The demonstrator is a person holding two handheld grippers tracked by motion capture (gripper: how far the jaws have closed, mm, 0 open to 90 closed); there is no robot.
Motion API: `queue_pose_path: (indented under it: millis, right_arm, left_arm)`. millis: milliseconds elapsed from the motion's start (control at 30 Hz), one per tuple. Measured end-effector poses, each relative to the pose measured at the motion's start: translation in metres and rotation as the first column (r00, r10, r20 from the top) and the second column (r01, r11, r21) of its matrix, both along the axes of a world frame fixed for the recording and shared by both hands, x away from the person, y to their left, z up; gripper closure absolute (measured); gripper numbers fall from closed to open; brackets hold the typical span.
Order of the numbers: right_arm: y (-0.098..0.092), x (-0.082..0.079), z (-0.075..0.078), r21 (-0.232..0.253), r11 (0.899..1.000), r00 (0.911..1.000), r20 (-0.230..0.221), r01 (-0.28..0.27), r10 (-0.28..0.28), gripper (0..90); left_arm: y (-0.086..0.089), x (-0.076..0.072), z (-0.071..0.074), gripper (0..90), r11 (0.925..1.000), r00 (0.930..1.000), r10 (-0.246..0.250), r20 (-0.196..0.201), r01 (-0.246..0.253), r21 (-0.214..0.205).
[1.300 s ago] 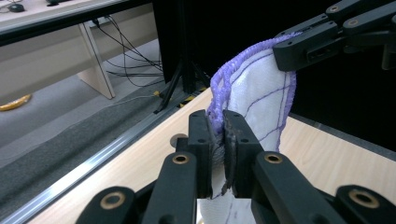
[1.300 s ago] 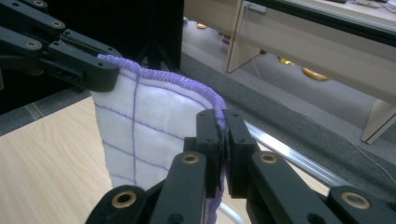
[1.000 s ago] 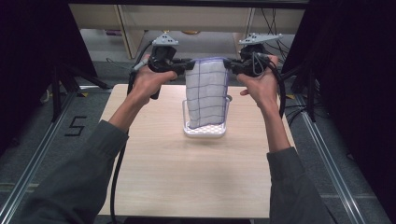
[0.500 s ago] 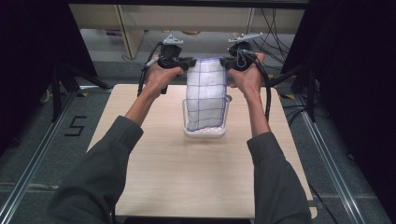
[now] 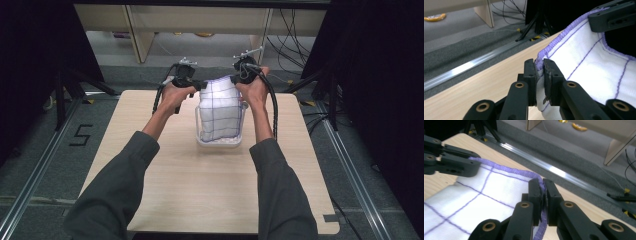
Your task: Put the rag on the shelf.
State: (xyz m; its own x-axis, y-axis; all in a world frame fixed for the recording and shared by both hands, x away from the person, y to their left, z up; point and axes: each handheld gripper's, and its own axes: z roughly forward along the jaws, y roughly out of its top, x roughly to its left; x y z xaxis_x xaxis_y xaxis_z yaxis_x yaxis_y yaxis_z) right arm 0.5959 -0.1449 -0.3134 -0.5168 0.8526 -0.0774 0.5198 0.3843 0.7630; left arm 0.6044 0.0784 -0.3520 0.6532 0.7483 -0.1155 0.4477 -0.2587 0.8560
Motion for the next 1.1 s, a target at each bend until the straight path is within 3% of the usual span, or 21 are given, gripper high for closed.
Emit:
queue_pose_path:
  millis: [167, 300, 367, 400, 467, 600, 833, 1000, 1100]
  right_arm:
    - [-0.001, 0.003, -0.014, -0.006, 1.000, 0.9986, -0.049, 0.019, -0.019, 85.3]
    - [-0.006, 0.004, -0.019, -0.014, 1.000, 0.9981, -0.060, 0.015, -0.016, 82.3]
    - [-0.007, 0.003, -0.021, -0.004, 0.999, 0.9960, -0.082, 0.036, -0.036, 77.6]
    - [-0.009, 0.003, -0.022, -0.011, 0.999, 0.9969, -0.071, 0.034, -0.035, 74.7]
    - [-0.011, 0.003, -0.022, -0.003, 0.999, 0.9963, -0.073, 0.045, -0.046, 70.5]
    - [-0.017, -0.001, -0.015, 0.030, 0.998, 0.9973, -0.057, 0.049, -0.047, 69.6]
    - [-0.031, -0.012, -0.003, 0.037, 0.998, 0.9979, -0.044, 0.049, -0.047, 66.5]
    - [-0.038, -0.022, 0.004, 0.056, 0.998, 0.9982, -0.049, 0.038, -0.035, 62.9]
    - [-0.039, -0.029, 0.006, 0.079, 0.996, 0.9983, -0.050, 0.032, -0.028, 60.0]
  left_arm:
    - [-0.001, -0.001, -0.005, 78.0, 0.9996, 0.9997, -0.016, -0.018, 0.016, 0.022]
    - [0.000, -0.001, -0.010, 75.0, 0.9993, 0.9990, -0.018, -0.040, 0.019, 0.031]
    - [0.000, -0.002, -0.010, 67.3, 0.9996, 0.9987, -0.003, -0.050, 0.005, 0.028]
    - [0.001, -0.002, -0.010, 60.6, 0.9997, 0.9984, 0.006, -0.056, -0.004, 0.024]
    - [0.003, -0.003, -0.009, 56.6, 0.9996, 0.9982, -0.001, -0.061, 0.003, 0.028]
    - [0.008, -0.007, -0.004, 55.7, 0.9997, 0.9984, 0.008, -0.056, -0.007, 0.022]
    - [0.016, -0.021, 0.003, 53.6, 0.9963, 0.9990, 0.009, -0.043, -0.005, 0.085]
    - [0.022, -0.030, 0.008, 49.2, 0.9977, 0.9978, 0.014, -0.064, -0.010, 0.067]
    - [0.025, -0.036, 0.011, 45.3, 0.9966, 0.9976, -0.001, -0.069, 0.007, 0.082]
